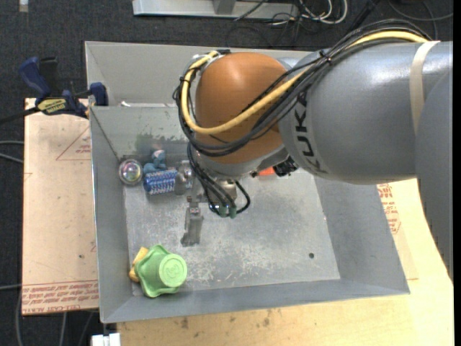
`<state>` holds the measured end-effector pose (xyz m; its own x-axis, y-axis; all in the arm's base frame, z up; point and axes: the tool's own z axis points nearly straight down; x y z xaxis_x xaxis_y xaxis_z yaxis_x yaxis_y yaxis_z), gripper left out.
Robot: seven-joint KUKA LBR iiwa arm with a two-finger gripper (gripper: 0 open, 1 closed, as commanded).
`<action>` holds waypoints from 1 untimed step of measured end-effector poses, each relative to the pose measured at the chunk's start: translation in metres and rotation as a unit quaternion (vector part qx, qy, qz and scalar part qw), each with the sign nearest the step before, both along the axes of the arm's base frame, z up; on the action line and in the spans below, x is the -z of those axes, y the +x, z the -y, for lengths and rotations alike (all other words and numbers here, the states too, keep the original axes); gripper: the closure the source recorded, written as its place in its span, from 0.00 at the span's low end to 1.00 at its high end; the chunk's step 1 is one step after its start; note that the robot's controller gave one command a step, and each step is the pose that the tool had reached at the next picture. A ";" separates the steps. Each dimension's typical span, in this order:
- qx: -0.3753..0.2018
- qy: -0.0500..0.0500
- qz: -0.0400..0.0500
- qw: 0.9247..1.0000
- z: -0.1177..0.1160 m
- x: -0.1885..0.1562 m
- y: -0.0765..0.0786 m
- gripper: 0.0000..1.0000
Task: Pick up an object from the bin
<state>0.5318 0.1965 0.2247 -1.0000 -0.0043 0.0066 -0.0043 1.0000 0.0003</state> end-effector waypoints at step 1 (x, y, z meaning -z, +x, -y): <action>-0.036 0.000 0.004 0.999 0.009 0.066 0.082 0.00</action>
Offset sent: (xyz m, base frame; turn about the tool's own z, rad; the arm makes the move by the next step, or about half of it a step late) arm 0.0799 -0.0073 -0.0617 -0.0738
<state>0.6138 0.1878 0.1584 -0.9971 -0.0762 -0.0018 -0.0762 0.9971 -0.0004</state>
